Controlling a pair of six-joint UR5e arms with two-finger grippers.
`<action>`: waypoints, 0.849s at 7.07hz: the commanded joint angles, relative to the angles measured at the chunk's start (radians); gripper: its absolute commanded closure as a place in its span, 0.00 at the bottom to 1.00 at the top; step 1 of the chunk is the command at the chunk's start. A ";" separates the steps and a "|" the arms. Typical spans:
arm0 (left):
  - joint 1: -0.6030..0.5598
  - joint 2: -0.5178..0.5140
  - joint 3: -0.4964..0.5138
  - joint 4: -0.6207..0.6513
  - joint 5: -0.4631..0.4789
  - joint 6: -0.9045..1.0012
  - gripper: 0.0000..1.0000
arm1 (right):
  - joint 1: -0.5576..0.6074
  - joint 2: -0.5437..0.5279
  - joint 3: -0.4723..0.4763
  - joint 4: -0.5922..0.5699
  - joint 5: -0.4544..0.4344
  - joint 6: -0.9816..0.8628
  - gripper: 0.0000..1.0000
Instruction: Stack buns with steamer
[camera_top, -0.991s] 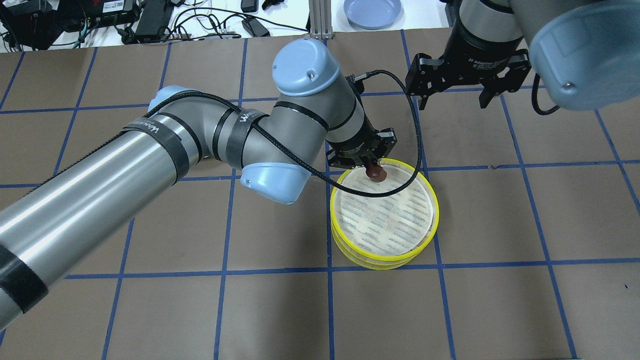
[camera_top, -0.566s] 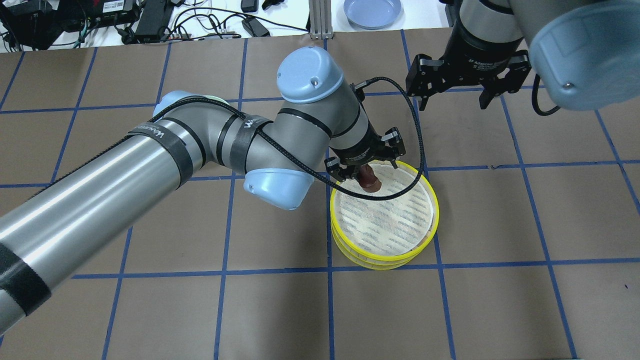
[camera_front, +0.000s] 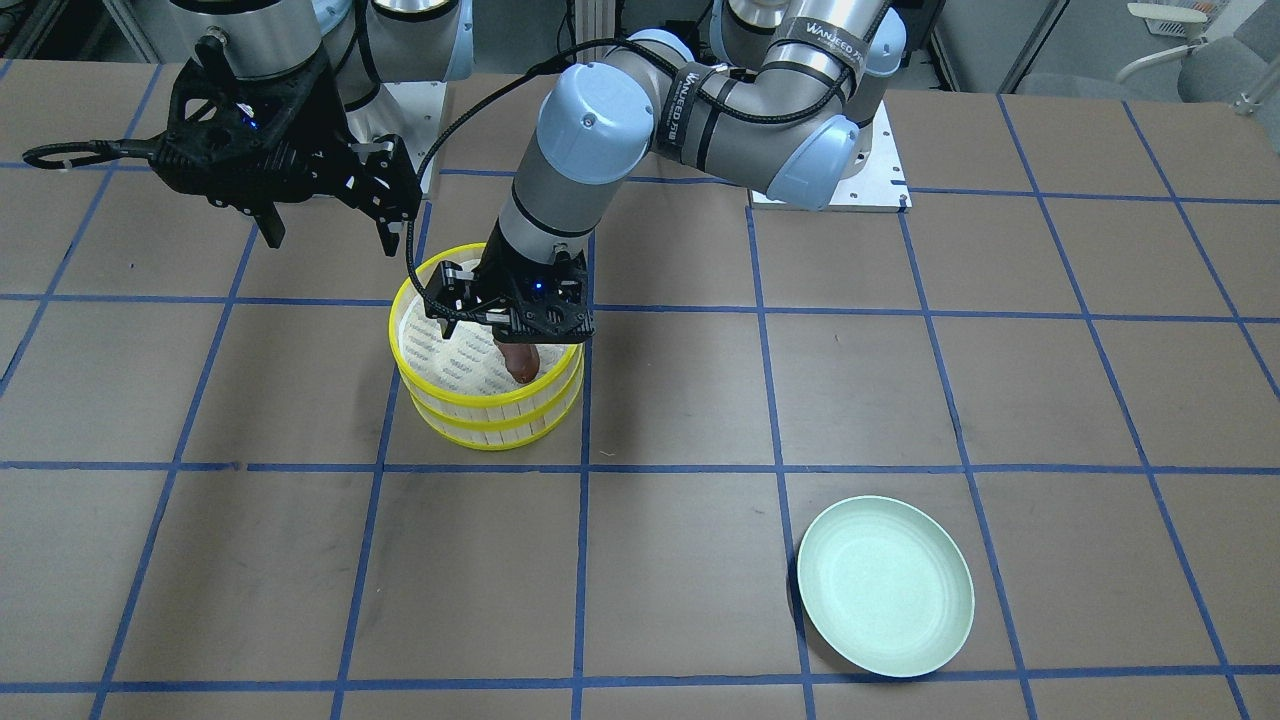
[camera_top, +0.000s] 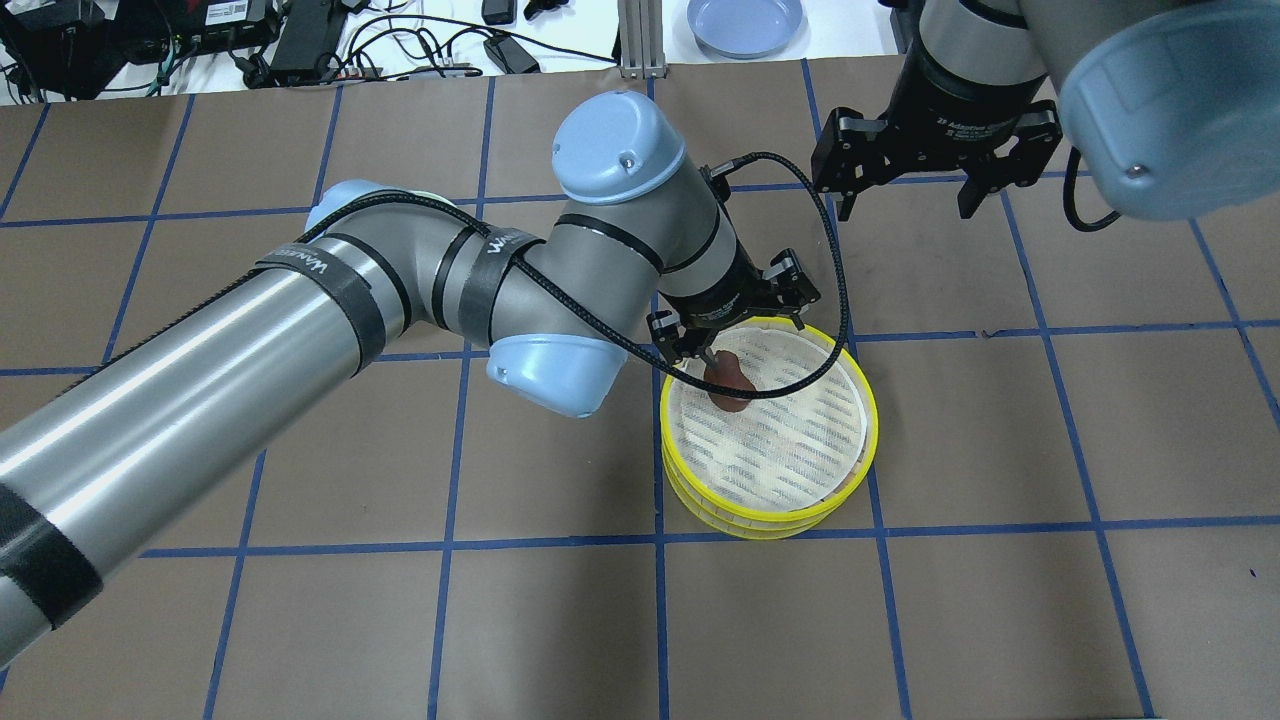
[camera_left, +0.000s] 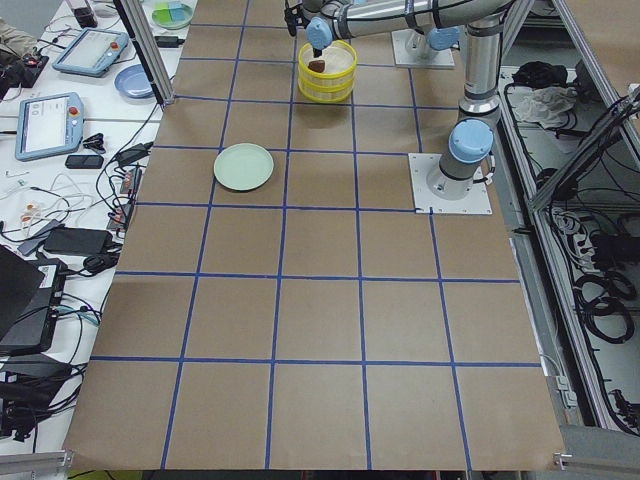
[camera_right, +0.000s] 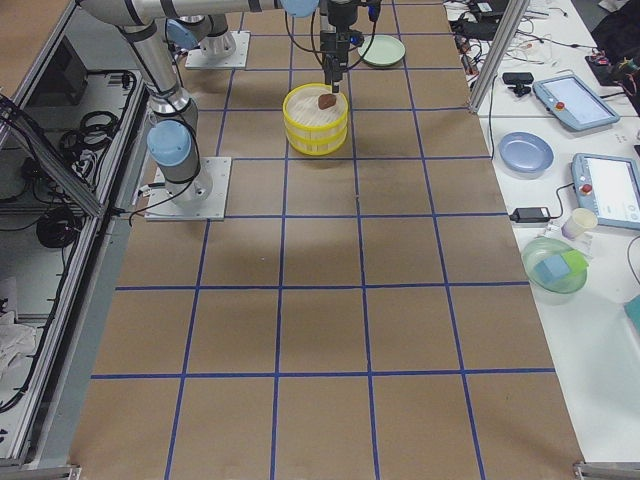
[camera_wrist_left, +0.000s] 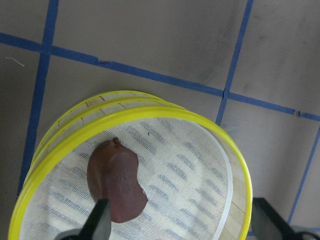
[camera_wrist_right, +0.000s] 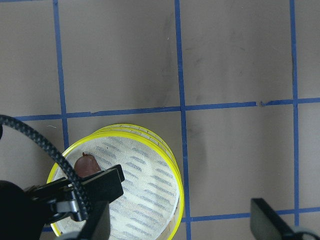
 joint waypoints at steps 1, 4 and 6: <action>0.061 0.015 0.010 -0.058 0.070 0.219 0.00 | 0.000 0.000 0.000 0.000 0.001 -0.002 0.00; 0.196 0.061 0.074 -0.186 0.135 0.426 0.00 | 0.001 0.000 0.000 -0.002 0.002 0.000 0.00; 0.328 0.123 0.131 -0.332 0.234 0.644 0.00 | 0.001 0.000 0.000 -0.002 0.001 0.000 0.00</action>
